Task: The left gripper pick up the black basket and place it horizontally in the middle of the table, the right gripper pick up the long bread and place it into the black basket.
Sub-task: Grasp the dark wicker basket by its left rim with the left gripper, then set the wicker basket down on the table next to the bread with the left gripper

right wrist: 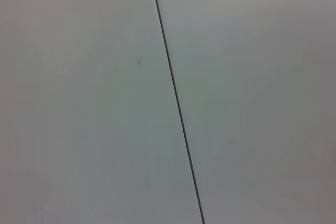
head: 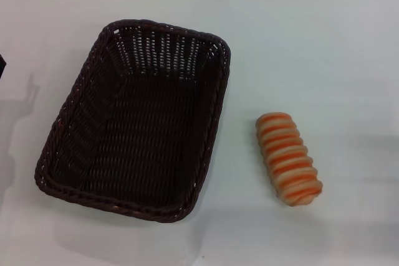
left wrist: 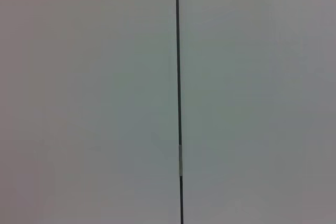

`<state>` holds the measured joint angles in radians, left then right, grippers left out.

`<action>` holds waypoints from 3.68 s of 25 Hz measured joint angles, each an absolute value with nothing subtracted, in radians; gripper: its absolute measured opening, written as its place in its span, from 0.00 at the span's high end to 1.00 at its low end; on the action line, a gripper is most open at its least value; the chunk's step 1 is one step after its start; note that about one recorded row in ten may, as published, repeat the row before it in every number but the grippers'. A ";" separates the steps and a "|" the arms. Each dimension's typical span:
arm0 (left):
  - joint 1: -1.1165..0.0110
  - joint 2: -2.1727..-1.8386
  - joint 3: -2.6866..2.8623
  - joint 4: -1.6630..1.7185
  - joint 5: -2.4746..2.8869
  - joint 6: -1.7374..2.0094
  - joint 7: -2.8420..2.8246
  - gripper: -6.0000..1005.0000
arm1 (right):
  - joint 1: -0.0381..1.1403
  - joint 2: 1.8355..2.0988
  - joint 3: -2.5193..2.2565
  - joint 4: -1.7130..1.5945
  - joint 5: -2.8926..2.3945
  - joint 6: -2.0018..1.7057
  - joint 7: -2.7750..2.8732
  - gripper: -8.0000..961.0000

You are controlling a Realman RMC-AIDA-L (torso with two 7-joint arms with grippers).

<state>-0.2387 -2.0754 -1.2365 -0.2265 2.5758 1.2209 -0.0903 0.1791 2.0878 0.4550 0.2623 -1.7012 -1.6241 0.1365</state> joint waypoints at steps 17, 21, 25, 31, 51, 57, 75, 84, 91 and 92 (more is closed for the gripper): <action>-0.210 -1.953 -1.190 -0.565 2.652 0.897 -0.107 0.21 | 0.183 2.084 0.454 0.262 -1.701 -1.623 0.137 0.12; -0.183 -1.906 -1.209 -0.755 2.705 0.706 -0.102 0.21 | 0.183 2.084 0.454 0.262 -1.701 -1.623 0.137 0.12; -0.141 -1.839 -1.303 -1.308 2.861 -0.047 -0.097 0.21 | 0.178 2.085 0.454 0.262 -1.701 -1.616 0.137 0.12; -0.150 -1.968 -1.471 -1.678 2.853 -0.701 0.126 0.21 | 0.181 2.086 0.456 0.259 -1.701 -1.610 0.137 0.12; -0.249 -2.066 -1.563 -1.728 2.782 -1.234 0.214 0.21 | 0.196 2.086 0.461 0.257 -1.701 -1.576 0.135 0.12; -0.296 -2.065 -1.554 -1.670 2.788 -1.283 0.207 0.21 | 0.196 2.085 0.460 0.256 -1.701 -1.575 0.136 0.12; -0.468 -2.062 -1.674 -1.474 2.777 -1.321 0.489 0.68 | 0.186 2.085 0.455 0.258 -1.704 -1.593 0.137 0.12; -0.606 -2.058 -1.911 -1.356 2.649 -1.401 0.780 0.75 | 0.182 2.085 0.454 0.260 -1.705 -1.619 0.137 0.12; -0.760 -2.037 -2.146 -1.190 2.466 -1.570 1.069 0.76 | 0.181 2.086 0.454 0.261 -1.704 -1.631 0.138 0.12; -0.777 -2.030 -2.152 -1.163 2.464 -1.575 1.084 0.77 | 0.181 2.086 0.454 0.261 -1.705 -1.633 0.138 0.12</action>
<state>-0.7774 -2.0296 -2.1519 -1.1634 2.4636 -1.5752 1.0839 0.1809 2.0858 0.4540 0.2615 -1.7046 -1.6335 0.1376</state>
